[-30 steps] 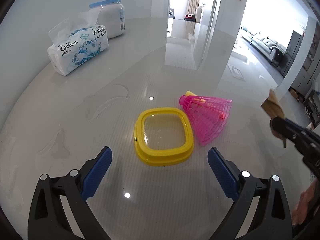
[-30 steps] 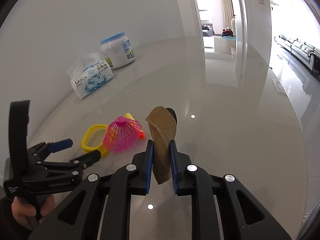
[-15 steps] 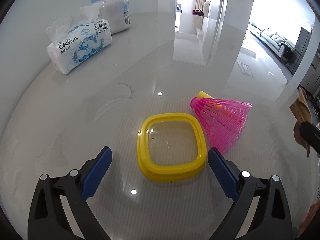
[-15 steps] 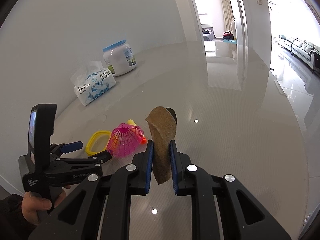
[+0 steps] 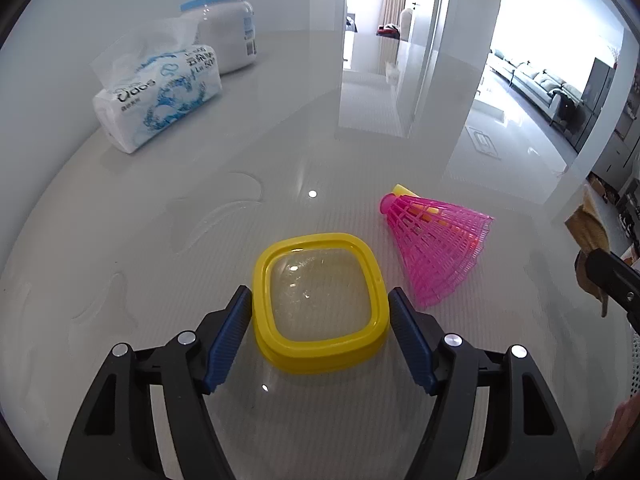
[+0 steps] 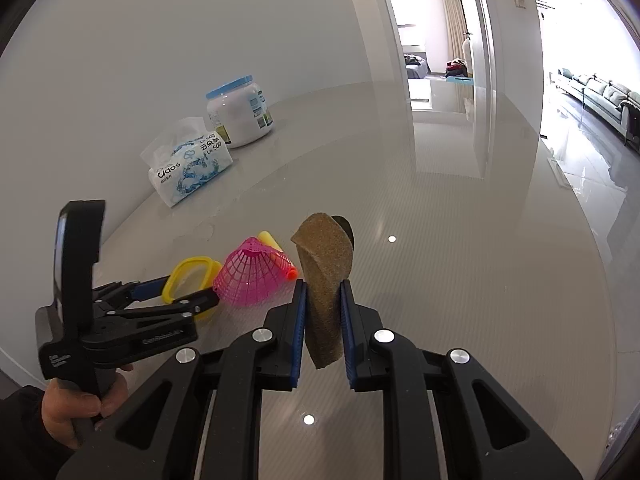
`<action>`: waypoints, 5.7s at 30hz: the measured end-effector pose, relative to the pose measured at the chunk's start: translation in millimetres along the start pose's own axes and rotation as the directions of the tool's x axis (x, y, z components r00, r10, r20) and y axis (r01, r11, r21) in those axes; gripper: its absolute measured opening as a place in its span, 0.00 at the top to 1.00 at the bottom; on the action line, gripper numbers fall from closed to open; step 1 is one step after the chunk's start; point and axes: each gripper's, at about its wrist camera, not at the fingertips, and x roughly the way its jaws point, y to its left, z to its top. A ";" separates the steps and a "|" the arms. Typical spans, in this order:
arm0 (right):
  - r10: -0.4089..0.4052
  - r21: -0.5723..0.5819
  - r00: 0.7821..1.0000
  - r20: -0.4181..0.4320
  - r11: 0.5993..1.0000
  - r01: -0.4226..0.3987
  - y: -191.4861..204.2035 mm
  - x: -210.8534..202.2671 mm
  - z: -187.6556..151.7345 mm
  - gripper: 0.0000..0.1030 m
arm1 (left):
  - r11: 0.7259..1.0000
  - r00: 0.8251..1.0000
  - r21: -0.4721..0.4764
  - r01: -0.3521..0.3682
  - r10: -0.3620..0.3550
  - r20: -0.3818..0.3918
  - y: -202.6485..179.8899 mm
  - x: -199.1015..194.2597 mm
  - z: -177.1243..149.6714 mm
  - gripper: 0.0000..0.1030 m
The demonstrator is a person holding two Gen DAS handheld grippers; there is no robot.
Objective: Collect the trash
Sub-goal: 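Carry cloth and yellow lid over the wastebasket and open both tools, then move both open tools back over the table toward the pink shuttlecock, then grasp the pink shuttlecock with the left tool while the right grasps the yellow dart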
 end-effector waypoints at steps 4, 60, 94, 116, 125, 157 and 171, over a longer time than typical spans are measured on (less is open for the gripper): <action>-0.006 0.002 1.000 -0.006 1.000 0.006 5.3 -3.4 -5.3 0.84 | 0.998 0.998 0.031 -0.046 0.044 0.053 3.1 -23.9 -9.8 0.34; -0.530 0.504 0.845 -0.075 0.711 0.490 -210.7 -266.2 -221.3 0.84 | 0.642 0.879 0.625 0.443 -0.449 -0.162 -421.7 -112.8 -146.8 0.32; -0.548 0.551 0.836 -0.021 0.692 0.467 -179.2 -300.9 -236.8 0.46 | 0.711 0.882 0.551 0.436 -0.458 -0.108 -373.8 -150.7 -126.7 0.16; -0.471 0.411 0.878 0.079 0.818 0.402 -62.4 -257.7 -190.6 0.35 | 0.824 0.918 0.459 0.332 -0.393 0.041 -204.3 -181.8 -104.3 0.13; -0.404 0.305 0.910 0.093 0.882 0.360 -14.5 -209.9 -144.2 0.33 | 0.911 0.952 0.334 0.242 -0.289 0.098 -119.3 -159.9 -76.6 0.12; -0.255 0.249 0.966 0.049 0.939 0.235 12.0 -72.5 -77.3 0.31 | 0.989 0.997 0.131 0.061 -0.065 0.030 -31.0 13.1 15.0 0.12; -0.233 0.269 0.972 0.029 0.938 0.217 -1.8 -62.7 -81.6 0.31 | 0.987 0.995 0.137 0.090 -0.095 0.029 -38.4 25.7 28.1 0.93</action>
